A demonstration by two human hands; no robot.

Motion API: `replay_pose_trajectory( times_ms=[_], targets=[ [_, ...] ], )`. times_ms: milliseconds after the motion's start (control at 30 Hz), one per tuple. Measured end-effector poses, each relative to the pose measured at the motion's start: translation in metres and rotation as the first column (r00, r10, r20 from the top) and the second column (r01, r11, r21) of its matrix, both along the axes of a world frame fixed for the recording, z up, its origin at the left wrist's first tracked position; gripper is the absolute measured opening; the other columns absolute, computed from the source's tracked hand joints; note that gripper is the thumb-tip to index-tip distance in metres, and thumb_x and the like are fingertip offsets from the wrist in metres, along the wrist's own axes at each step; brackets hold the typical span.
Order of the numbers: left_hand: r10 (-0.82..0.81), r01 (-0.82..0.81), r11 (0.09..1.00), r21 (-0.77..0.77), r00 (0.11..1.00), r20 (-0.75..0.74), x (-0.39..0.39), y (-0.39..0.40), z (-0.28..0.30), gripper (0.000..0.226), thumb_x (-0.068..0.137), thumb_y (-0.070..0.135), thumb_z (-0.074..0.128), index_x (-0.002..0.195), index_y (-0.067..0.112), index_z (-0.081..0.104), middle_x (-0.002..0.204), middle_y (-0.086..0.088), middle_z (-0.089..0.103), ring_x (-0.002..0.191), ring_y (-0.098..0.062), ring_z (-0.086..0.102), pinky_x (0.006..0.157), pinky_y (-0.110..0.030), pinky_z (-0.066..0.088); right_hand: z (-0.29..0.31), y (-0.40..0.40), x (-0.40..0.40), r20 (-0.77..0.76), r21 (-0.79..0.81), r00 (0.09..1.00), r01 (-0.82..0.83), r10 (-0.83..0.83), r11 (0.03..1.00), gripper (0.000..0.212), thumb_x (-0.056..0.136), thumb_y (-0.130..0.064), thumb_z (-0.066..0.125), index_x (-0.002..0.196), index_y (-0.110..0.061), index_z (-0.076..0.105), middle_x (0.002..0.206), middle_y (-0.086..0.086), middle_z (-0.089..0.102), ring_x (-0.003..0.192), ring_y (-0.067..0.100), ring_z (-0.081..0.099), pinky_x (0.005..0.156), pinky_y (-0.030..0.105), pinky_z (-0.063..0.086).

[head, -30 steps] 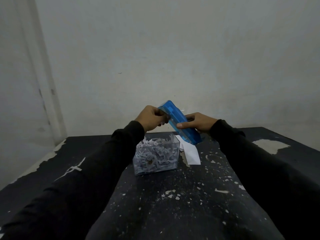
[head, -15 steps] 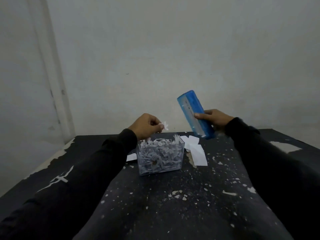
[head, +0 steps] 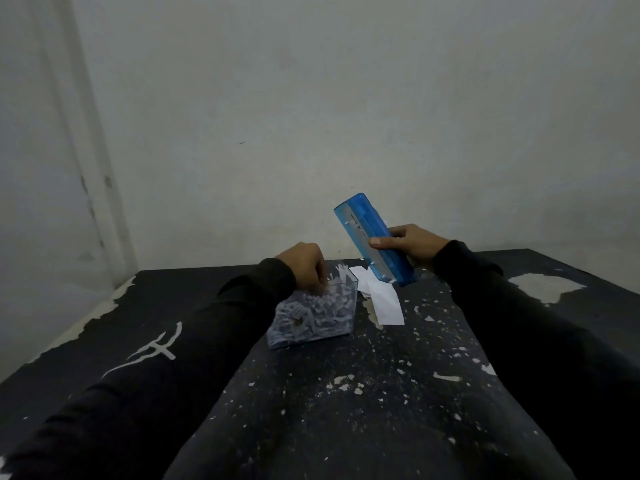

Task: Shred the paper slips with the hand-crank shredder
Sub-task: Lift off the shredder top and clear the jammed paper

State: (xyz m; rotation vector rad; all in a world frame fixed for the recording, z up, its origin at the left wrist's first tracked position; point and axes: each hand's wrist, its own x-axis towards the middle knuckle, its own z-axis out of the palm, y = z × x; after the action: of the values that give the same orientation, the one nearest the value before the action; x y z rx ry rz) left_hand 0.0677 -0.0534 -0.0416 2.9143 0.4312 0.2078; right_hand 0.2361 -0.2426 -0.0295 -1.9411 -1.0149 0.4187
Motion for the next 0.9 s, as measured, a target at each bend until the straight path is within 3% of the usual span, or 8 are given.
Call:
replay_pose_trajectory(
  times_ms=[167,267,400,467,567,733,800,900],
  targets=[
    [0.008,-0.007,1.000,0.004,0.979,-0.206,0.005,-0.002,0.006,0.027,0.092,0.027,0.073,0.066,0.020,0.069,0.067,0.005,0.064,0.067,-0.014,0.058,0.069,-0.028,0.048,0.002,0.000,-0.004,0.040,-0.017,0.999,-0.026,0.027,1.000,0.038,0.090,-0.049,0.068,0.118,-0.023,0.063,0.106,-0.004,0.067,0.095,0.016,0.064,0.066,0.024,0.048],
    [-0.029,-0.021,0.988,-0.156,0.951,-0.309,-0.005,0.000,0.028,0.031,0.097,0.039,0.067,0.074,0.019,0.074,0.067,0.005,0.067,0.061,-0.012,0.055,0.069,-0.028,0.048,0.007,-0.001,-0.007,0.049,-0.004,0.998,-0.032,0.032,0.999,0.036,0.087,-0.049,0.070,0.114,-0.026,0.065,0.106,-0.005,0.068,0.097,0.017,0.065,0.070,0.027,0.050],
    [-0.106,0.025,0.916,-0.400,0.978,-0.182,-0.032,0.015,0.053,0.024,0.102,0.011,0.058,0.118,0.013,0.077,0.109,0.000,0.077,0.101,-0.013,0.070,0.093,-0.025,0.057,0.013,0.004,-0.012,0.053,0.017,0.997,-0.054,0.053,0.998,0.050,0.074,-0.059,0.073,0.113,-0.029,0.067,0.113,0.000,0.069,0.107,0.023,0.065,0.095,0.045,0.055],
    [-0.096,0.049,0.887,-0.460,0.992,-0.080,-0.046,0.026,0.060,0.027,0.100,0.002,0.058,0.120,0.010,0.074,0.112,-0.002,0.077,0.103,-0.012,0.071,0.092,-0.022,0.057,0.017,0.008,-0.016,0.084,0.004,0.994,-0.071,0.070,0.997,0.055,0.071,-0.063,0.077,0.114,-0.030,0.068,0.113,-0.001,0.070,0.106,0.022,0.066,0.097,0.047,0.055],
    [-0.048,0.093,0.832,-0.547,0.994,0.096,-0.065,0.042,0.062,0.018,0.098,0.002,0.064,0.112,0.003,0.075,0.103,-0.007,0.079,0.092,-0.014,0.074,0.083,-0.025,0.060,0.026,0.013,-0.024,0.152,-0.026,0.983,-0.101,0.104,0.994,0.066,0.065,-0.061,0.079,0.122,-0.031,0.064,0.114,-0.004,0.069,0.102,0.013,0.066,0.088,0.035,0.055],
    [0.152,-0.064,0.921,-0.385,0.967,0.202,-0.086,0.084,0.040,0.009,0.094,0.004,0.068,0.095,0.007,0.077,0.088,-0.012,0.078,0.072,-0.018,0.066,0.068,-0.031,0.059,0.032,0.024,-0.033,0.353,-0.177,0.921,-0.104,0.162,0.979,0.113,0.048,-0.074,0.085,0.143,-0.021,0.055,0.128,-0.003,0.065,0.110,0.016,0.063,0.100,0.036,0.049],
    [0.229,-0.173,0.920,-0.352,0.966,0.123,-0.089,0.102,0.014,0.008,0.092,0.006,0.071,0.098,0.005,0.077,0.091,-0.020,0.076,0.072,-0.023,0.066,0.073,-0.038,0.060,0.031,0.030,-0.041,0.404,-0.209,0.895,-0.111,0.189,0.972,0.106,0.052,-0.070,0.086,0.141,-0.021,0.055,0.129,-0.002,0.063,0.109,0.016,0.062,0.095,0.032,0.048],
    [0.274,-0.284,0.926,-0.251,0.959,-0.073,-0.087,0.113,-0.027,0.023,0.092,0.028,0.075,0.106,0.009,0.078,0.099,-0.009,0.076,0.079,-0.019,0.065,0.079,-0.035,0.058,0.029,0.043,-0.056,0.478,-0.283,0.842,-0.120,0.249,0.952,0.100,0.058,-0.066,0.087,0.142,-0.023,0.053,0.135,-0.004,0.059,0.112,0.016,0.058,0.098,0.032,0.047]
  ],
)
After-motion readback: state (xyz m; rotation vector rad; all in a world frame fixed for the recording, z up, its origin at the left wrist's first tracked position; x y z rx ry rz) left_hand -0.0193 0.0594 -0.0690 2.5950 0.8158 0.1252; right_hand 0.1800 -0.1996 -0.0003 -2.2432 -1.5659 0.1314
